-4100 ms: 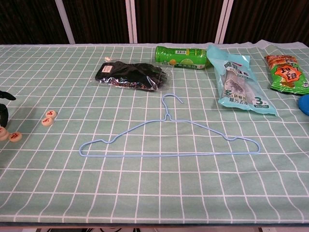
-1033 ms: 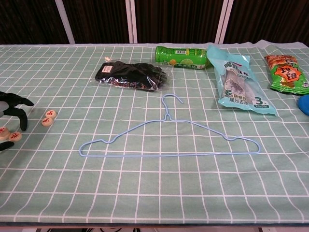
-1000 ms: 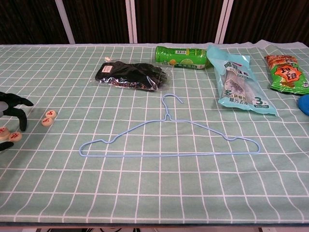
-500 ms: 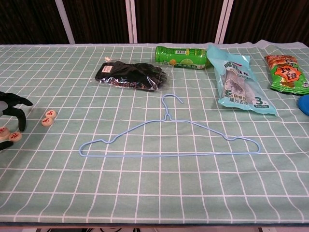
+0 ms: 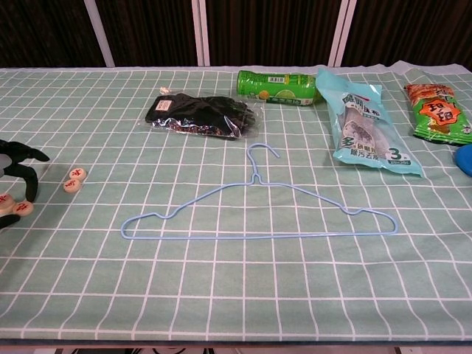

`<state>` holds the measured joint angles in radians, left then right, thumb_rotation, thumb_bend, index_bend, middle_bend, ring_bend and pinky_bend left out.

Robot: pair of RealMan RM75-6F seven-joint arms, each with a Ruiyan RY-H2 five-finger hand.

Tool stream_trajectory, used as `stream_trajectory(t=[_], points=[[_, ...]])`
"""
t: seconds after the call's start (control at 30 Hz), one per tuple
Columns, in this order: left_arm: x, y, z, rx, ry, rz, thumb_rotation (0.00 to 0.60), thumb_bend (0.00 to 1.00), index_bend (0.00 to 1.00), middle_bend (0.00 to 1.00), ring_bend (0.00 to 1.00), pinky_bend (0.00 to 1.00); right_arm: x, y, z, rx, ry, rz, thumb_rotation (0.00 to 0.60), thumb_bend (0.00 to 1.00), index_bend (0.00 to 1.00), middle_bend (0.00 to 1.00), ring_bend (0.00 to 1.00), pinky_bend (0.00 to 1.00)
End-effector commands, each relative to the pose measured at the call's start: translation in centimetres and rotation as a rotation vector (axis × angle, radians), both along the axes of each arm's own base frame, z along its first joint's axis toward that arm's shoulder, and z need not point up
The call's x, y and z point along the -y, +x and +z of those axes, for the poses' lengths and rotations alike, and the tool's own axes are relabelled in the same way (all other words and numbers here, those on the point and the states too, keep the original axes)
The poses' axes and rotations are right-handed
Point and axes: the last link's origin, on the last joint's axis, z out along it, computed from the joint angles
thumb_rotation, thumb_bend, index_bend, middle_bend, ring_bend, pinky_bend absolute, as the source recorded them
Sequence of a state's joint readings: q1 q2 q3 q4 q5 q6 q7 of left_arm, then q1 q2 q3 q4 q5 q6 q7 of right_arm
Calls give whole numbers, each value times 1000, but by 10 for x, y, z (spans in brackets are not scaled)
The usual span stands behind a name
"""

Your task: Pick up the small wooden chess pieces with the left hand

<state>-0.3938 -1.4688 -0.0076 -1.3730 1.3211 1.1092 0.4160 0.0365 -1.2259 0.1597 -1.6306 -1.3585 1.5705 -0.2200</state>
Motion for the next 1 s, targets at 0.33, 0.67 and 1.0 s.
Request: stream_trajectory(t=[0.33, 0.67, 1.0], points=[[-1, 2, 1, 0, 5, -5, 600, 328, 503, 102, 0, 24, 0, 0, 1, -1, -1, -1, 600, 205, 91, 25, 55, 0], [-1, 8, 14, 29, 45, -26, 600, 328, 503, 104, 0, 24, 0, 0, 0, 0, 0, -3, 600, 205, 91, 25, 55, 0], [2, -9, 31, 12, 67, 12, 600, 328, 504, 107, 0, 25, 0, 0, -1, -1, 3, -5, 600, 204, 91, 25, 55, 0]])
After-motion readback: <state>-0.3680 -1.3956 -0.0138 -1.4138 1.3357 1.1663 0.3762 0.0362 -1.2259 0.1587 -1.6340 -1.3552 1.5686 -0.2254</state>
